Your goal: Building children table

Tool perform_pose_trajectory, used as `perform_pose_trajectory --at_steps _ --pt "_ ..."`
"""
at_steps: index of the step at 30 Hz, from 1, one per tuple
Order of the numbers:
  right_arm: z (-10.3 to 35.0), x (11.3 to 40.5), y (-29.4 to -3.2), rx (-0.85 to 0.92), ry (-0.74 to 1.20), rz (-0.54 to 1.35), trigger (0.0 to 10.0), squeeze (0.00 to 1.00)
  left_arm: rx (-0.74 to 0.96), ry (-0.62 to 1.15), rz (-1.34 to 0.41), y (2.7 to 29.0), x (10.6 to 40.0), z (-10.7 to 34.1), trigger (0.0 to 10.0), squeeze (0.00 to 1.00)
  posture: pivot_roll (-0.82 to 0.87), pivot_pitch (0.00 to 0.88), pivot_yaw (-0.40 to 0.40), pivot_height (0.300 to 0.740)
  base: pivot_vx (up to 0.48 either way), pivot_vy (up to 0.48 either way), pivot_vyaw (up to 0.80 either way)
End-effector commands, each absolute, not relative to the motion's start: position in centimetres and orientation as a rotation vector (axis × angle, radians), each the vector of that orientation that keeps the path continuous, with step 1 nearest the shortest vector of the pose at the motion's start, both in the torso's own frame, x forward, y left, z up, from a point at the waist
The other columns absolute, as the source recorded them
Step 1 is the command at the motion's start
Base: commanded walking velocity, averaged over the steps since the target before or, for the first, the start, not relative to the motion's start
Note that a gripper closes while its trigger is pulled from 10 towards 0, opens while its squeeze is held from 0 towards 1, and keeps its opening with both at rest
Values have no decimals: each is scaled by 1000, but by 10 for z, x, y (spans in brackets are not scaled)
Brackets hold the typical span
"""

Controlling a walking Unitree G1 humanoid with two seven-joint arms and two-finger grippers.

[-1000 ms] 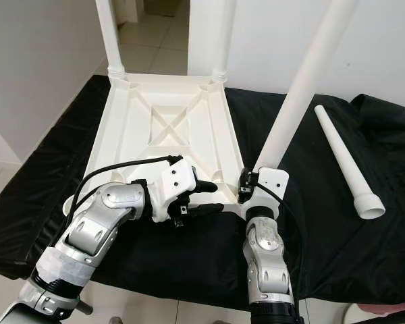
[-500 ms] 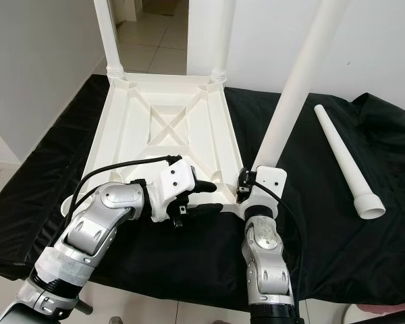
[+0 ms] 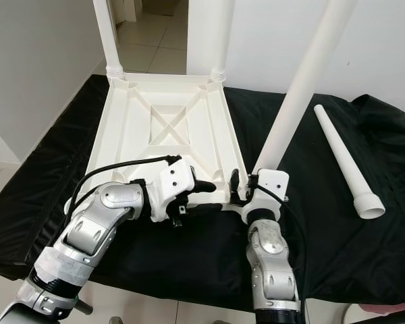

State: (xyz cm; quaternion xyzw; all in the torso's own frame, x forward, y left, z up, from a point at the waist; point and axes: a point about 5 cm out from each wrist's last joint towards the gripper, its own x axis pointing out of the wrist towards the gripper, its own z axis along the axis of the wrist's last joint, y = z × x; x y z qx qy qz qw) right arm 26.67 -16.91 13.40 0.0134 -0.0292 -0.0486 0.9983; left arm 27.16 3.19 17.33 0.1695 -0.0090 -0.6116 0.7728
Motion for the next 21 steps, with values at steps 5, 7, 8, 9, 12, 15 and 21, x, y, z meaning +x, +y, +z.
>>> perform_pose_trajectory --at_steps 5,7,8,9,12,15,21 --pt "135 267 -175 19 -74 -13 10000 0 370 -49 -1244 33 276 178 10000 0 -70 0 -47 740 0 0 0" --pt "135 268 -176 19 -77 25 10000 0 371 -50 -1238 33 277 178 10000 0 -72 0 -45 740 0 0 0" --pt "135 268 -176 19 -77 25 10000 0 371 -50 -1238 33 277 178 10000 0 -72 0 -45 740 0 0 0" --pt "135 269 -175 15 -87 96 10000 0 375 -52 -1231 34 278 178 10000 0 -73 0 -41 740 0 0 0" --pt "136 273 -180 4 -94 253 10000 0 378 -57 -1223 33 280 180 10000 0 -73 0 -34 740 0 0 0" --pt "136 275 -184 -22 -88 309 10000 0 379 -58 -1222 33 281 180 10000 0 -73 0 -33 740 0 0 0" --pt "131 285 -192 -96 -38 477 10000 0 388 -68 -1212 33 283 182 10000 0 -65 0 -30 740 0 0 0"
